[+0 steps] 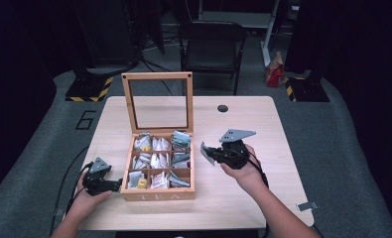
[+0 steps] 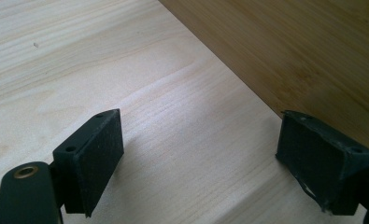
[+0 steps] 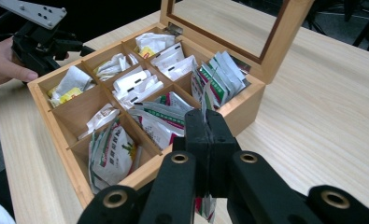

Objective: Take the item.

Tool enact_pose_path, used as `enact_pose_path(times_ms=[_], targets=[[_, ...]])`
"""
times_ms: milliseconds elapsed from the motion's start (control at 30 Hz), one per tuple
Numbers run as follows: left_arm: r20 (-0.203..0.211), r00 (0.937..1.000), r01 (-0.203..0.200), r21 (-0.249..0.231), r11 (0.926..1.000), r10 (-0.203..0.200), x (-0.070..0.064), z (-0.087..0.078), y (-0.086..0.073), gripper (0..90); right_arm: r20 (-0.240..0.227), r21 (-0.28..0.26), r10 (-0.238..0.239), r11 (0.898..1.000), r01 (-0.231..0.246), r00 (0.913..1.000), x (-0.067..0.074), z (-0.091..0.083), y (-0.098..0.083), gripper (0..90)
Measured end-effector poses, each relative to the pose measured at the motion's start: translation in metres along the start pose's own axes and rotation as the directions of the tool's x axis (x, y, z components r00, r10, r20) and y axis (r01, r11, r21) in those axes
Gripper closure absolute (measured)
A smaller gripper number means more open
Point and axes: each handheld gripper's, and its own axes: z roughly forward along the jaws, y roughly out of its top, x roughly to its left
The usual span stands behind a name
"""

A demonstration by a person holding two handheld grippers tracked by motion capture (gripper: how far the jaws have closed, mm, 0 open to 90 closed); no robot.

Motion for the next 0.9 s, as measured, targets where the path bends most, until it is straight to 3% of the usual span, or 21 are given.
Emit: enact_pose_path(times_ms=[900], targets=[[0.000, 1.0000, 0.000, 0.000, 1.0000, 0.000, 0.000, 0.000, 0.000, 14.2, 0.096, -0.007, 0.032, 0.999, -0.032, 0.9949, -0.026, -0.017, -0.017, 90.0]])
